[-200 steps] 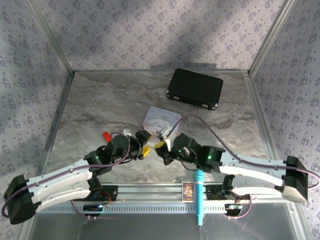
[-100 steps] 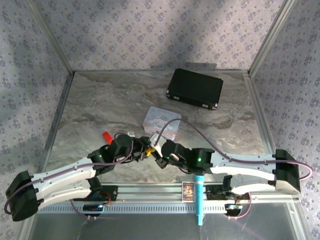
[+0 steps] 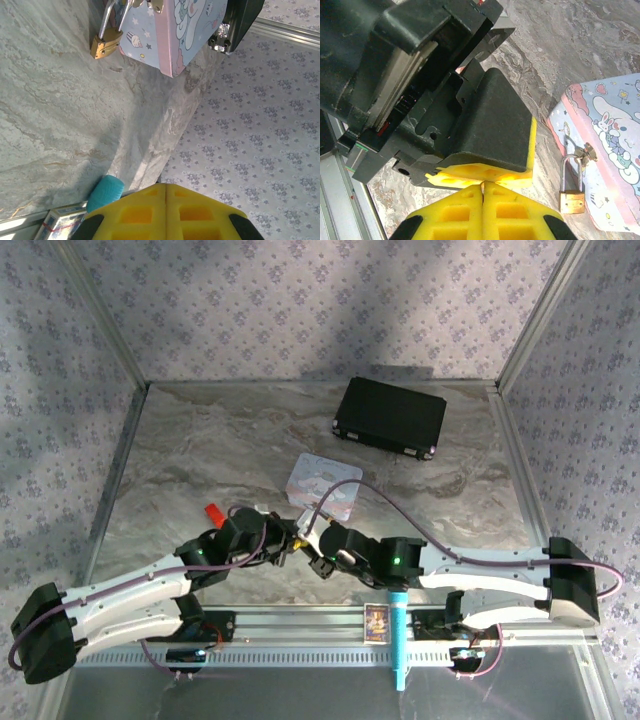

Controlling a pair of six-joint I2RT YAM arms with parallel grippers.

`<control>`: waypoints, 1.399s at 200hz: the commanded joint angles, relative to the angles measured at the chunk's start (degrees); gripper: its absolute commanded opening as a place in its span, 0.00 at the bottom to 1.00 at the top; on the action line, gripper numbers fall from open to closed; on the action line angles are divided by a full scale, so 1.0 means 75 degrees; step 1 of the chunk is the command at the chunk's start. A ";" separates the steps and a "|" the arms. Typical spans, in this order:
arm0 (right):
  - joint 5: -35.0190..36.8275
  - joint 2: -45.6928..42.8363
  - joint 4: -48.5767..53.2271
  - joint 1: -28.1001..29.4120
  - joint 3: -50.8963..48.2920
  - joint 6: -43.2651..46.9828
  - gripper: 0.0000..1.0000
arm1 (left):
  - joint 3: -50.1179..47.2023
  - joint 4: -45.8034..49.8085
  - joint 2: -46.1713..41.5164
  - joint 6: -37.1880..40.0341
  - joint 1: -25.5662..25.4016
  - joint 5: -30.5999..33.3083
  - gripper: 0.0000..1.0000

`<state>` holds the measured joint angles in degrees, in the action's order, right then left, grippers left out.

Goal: Unlock the padlock with the key

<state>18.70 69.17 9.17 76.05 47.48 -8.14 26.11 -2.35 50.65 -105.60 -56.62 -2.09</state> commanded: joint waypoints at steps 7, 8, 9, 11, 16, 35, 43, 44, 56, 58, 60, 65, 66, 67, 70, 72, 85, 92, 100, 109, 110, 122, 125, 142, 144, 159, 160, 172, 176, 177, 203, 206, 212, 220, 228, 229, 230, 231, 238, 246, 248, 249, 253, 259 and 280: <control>-0.0282 0.0054 -0.0167 -0.0144 0.0180 -0.0414 0.30 | 0.0309 0.0306 -0.0333 0.0546 0.0057 0.0414 0.00; -0.0309 0.0050 -0.0191 -0.0156 0.0176 -0.0438 0.31 | 0.0307 0.0322 -0.0344 0.0557 0.0053 0.0434 0.00; -0.0329 0.0049 -0.0203 -0.0173 0.0175 -0.0461 0.33 | 0.0305 0.0335 -0.0356 0.0569 0.0051 0.0456 0.00; -0.0373 0.0042 -0.0241 -0.0198 0.0150 -0.0508 0.36 | 0.0304 0.0360 -0.0385 0.0592 0.0056 0.0504 0.00; -0.0443 0.0016 -0.0324 -0.0271 0.0111 -0.0664 0.44 | 0.0266 0.0396 -0.0456 0.0645 0.0059 0.0598 0.00; -0.0888 -0.0135 -0.0729 -0.0593 -0.0080 -0.1196 0.61 | -0.0031 0.0150 -0.0706 0.0789 0.0061 0.0976 0.00; -0.1183 -0.0222 -0.0929 -0.0763 -0.0177 -0.1434 0.63 | -0.0121 0.0161 -0.0791 0.0812 0.0061 0.1114 0.00; -0.1223 -0.0228 -0.0947 -0.0788 -0.0190 -0.1475 0.64 | -0.0125 0.0161 -0.0808 0.0819 0.0067 0.1130 0.00; -0.1705 -0.0323 -0.1134 -0.1032 -0.0315 -0.1739 0.96 | -0.0153 0.0211 -0.0910 0.1037 0.0084 0.1314 0.00; -0.1763 -0.0335 -0.1168 -0.1066 -0.0336 -0.1800 0.98 | -0.0144 0.0226 -0.0922 0.1090 0.0093 0.1352 0.00; -0.1810 -0.0353 -0.1191 -0.1113 -0.0353 -0.1886 0.99 | -0.0133 0.0248 -0.0939 0.1147 0.0095 0.1370 0.00; -0.1974 -0.0389 -0.1282 -0.1215 -0.0408 -0.2075 0.99 | -0.0113 0.0304 -0.0972 0.1274 0.0096 0.1445 0.00; -0.2017 -0.0393 -0.1322 -0.1224 -0.0422 -0.2118 0.99 | -0.0115 0.0309 -0.0980 0.1308 0.0096 0.1465 0.00; -0.2056 -0.0407 -0.1343 -0.1253 -0.0441 -0.2151 0.99 | -0.0111 0.0311 -0.0984 0.1337 0.0090 0.1475 0.00; -0.2185 -0.0425 -0.1475 -0.1327 -0.0499 -0.2265 0.99 | -0.0096 0.0307 -0.1002 0.1447 0.0096 0.1516 0.00; -0.2270 -0.0449 -0.1564 -0.1354 -0.0543 -0.2342 0.99 | -0.0086 0.0309 -0.1021 0.1518 0.0093 0.1543 0.00; -0.2586 -0.0547 -0.2050 -0.1636 -0.0827 -0.2981 0.99 | -0.0066 0.0207 -0.1139 0.1964 0.0096 0.1711 0.00; -0.2869 -0.0579 -0.2409 -0.1806 -0.1046 -0.3326 0.99 | -0.0071 0.0044 -0.1193 0.2336 0.0096 0.1802 0.00; -0.3219 -0.0580 -0.2897 -0.2017 -0.1291 -0.3738 0.99 | -0.0083 -0.0073 -0.1248 0.2639 0.0117 0.1850 0.00; -0.3529 -0.0546 -0.3353 -0.2229 -0.1517 -0.4282 0.99 | -0.0142 -0.0285 -0.1331 0.2964 0.0131 0.1899 0.00; -0.3568 -0.0537 -0.3390 -0.2247 -0.1539 -0.4335 0.99 | -0.0153 -0.0302 -0.1347 0.2991 0.0131 0.1903 0.00; -0.3945 -0.0423 -0.4045 -0.2442 -0.1794 -0.4898 0.99 | -0.0348 -0.0847 -0.1431 0.3266 0.0131 0.1947 0.00; -0.4016 -0.0386 -0.4171 -0.2482 -0.1840 -0.5009 0.99 | -0.0406 -0.1005 -0.1454 0.3329 0.0131 0.1947 0.00; -0.4380 -0.0208 -0.4977 -0.2590 -0.2028 -0.5518 0.99 | -0.0561 -0.1556 -0.1492 0.3606 0.0159 0.1915 0.00; -0.4397 -0.0201 -0.5050 -0.2601 -0.2056 -0.5575 0.99 | -0.0563 -0.1601 -0.1483 0.3642 0.0165 0.1900 0.00; -0.4508 -0.0092 -0.5739 -0.2667 -0.2222 -0.5966 0.99 | -0.0557 -0.1836 -0.1486 0.3947 0.0177 0.1798 0.00; -0.4514 -0.0087 -0.5784 -0.2671 -0.2232 -0.5997 0.99 | -0.0560 -0.1863 -0.1489 0.3963 0.0178 0.1788 0.00; -0.4586 0.0041 -0.6418 -0.2755 -0.2390 -0.6373 0.99 | -0.0623 -0.2196 -0.1513 0.4122 0.0178 0.1713 0.00; -0.4615 0.0108 -0.6670 -0.2799 -0.2460 -0.6520 0.99 | -0.0664 -0.2325 -0.1521 0.4166 0.0178 0.1692 0.00; -0.4620 0.0119 -0.6729 -0.2807 -0.2480 -0.6555 0.99 | -0.0672 -0.2365 -0.1530 0.4178 0.0178 0.1688 0.00; -0.4846 0.0439 -0.8144 -0.3140 -0.2931 -0.7347 0.98 | -0.0949 -0.3012 -0.1633 0.4326 0.0172 0.1766 0.00; -0.4838 0.0445 -0.8242 -0.3160 -0.2974 -0.7397 0.98 | -0.0989 -0.3094 -0.1652 0.4337 0.0176 0.1759 0.00; -0.4826 0.0468 -0.8429 -0.3181 -0.3055 -0.7428 0.98 | -0.1034 -0.3259 -0.1645 0.4381 0.0178 0.1759 0.00; -0.4851 0.0469 -0.8602 -0.3197 -0.3131 -0.7456 0.98 | -0.1092 -0.3430 -0.1648 0.4436 0.0171 0.1733 0.00; -0.4860 0.0455 -0.8789 -0.3180 -0.3178 -0.7477 0.98 | -0.1102 -0.3495 -0.1650 0.4472 0.0178 0.1712 0.00; -0.4860 0.0450 -0.8808 -0.3179 -0.3184 -0.7479 0.98 | -0.1102 -0.3501 -0.1653 0.4471 0.0178 0.1710 0.00; -0.4860 0.0454 -0.8830 -0.3173 -0.3187 -0.7486 0.98 | -0.1108 -0.3498 -0.1655 0.4465 0.0178 0.1715 0.00; -0.4860 0.0456 -0.8841 -0.3171 -0.3189 -0.7489 0.98 | -0.1111 -0.3497 -0.1655 0.4462 0.0178 0.1723 0.00; -0.4871 0.0434 -0.8896 -0.3168 -0.3202 -0.7526 0.98 | -0.1114 -0.3501 -0.1679 0.4480 0.0175 0.1731 0.00; -0.4872 0.0403 -0.8887 -0.3158 -0.3180 -0.7568 0.97 | -0.1125 -0.3520 -0.1692 0.4494 0.0178 0.1739 0.00; -0.4872 0.0394 -0.8887 -0.3153 -0.3167 -0.7573 0.95 | -0.1134 -0.3525 -0.1691 0.4497 0.0172 0.1733 0.00; -0.4872 0.0391 -0.8887 -0.3155 -0.3161 -0.7574 0.95 | -0.1136 -0.3522 -0.1697 0.4496 0.0175 0.1738 0.00; -0.4881 0.0379 -0.8870 -0.3147 -0.3140 -0.7580 0.92 | -0.1137 -0.3520 -0.1701 0.4494 0.0178 0.1748 0.00; -0.4904 0.0365 -0.8832 -0.3125 -0.3099 -0.7597 0.88 | -0.1149 -0.3531 -0.1714 0.4495 0.0172 0.1749 0.00; -0.4944 0.0406 -0.8828 -0.3011 -0.2927 -0.7604 0.80 | -0.1238 -0.3732 -0.1709 0.4462 0.0177 0.1762 0.00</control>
<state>-17.21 72.75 -53.58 52.53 23.83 -63.99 17.39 -25.63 38.63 -73.47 -55.48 10.98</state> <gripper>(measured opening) 0.842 0.045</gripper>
